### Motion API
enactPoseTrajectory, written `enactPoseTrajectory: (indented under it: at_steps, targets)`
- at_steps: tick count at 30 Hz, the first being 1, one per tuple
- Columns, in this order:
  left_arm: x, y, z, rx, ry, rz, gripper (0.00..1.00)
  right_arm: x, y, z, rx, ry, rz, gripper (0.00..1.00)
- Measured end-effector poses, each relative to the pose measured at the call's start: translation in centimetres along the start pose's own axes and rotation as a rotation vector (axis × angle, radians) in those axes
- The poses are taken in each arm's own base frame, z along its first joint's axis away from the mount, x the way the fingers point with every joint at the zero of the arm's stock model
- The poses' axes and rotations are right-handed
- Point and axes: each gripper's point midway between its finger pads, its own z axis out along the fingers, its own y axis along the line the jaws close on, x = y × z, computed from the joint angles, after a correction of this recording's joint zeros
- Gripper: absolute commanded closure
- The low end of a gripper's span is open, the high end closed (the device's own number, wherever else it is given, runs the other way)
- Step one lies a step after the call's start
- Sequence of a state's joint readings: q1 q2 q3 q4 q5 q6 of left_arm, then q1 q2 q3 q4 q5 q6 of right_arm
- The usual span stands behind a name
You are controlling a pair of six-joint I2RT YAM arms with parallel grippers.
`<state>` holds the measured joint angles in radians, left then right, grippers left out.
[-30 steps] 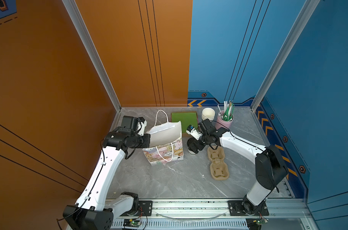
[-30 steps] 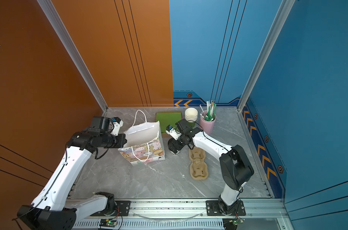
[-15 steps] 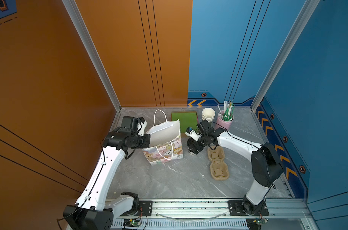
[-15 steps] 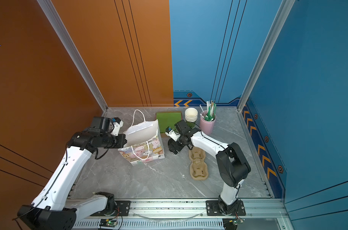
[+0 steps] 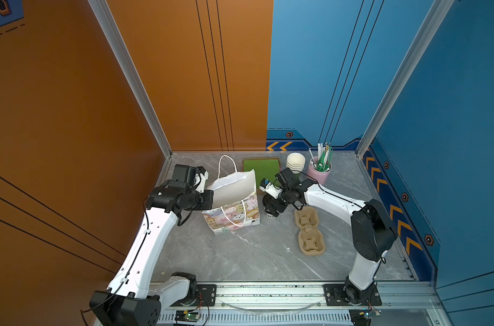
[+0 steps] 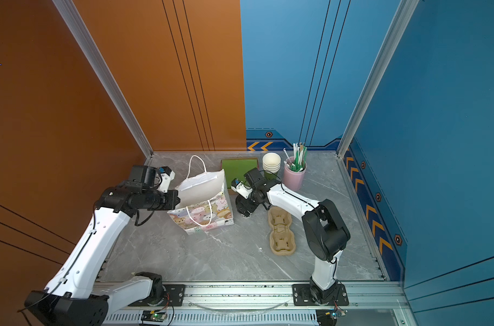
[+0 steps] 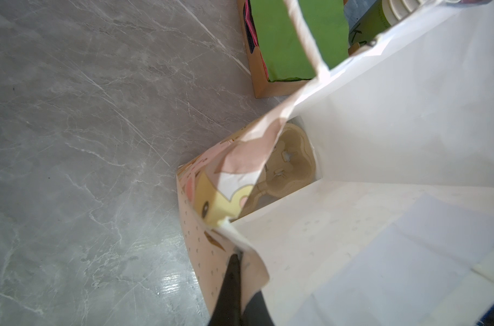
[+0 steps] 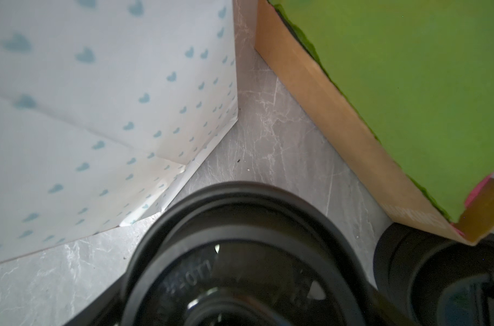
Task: Pack a coffee takeout order
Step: Pick up the coffee cup from the center of the table.
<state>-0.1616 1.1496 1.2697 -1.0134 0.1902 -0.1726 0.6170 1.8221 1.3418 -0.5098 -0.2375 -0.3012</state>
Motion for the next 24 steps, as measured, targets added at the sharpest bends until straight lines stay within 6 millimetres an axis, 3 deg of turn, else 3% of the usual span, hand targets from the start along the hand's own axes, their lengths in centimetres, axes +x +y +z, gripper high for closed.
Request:
enactPoseTrajectory:
  at_steps: [11,17,24]
  targets:
    - [0.0,0.1,-0.1,-0.003,-0.003,-0.004,1.0,1.7,-0.1,1.4,0.007,0.076,-0.006,0.09]
    - [0.0,0.1,-0.1,-0.003,-0.003,-0.004,1.0,1.5,-0.1,1.2,0.01,0.073,-0.005,0.0]
    - [0.0,0.1,-0.1,-0.002,-0.004,-0.004,1.0,1.2,-0.3,1.1,0.018,0.069,-0.007,0.0]
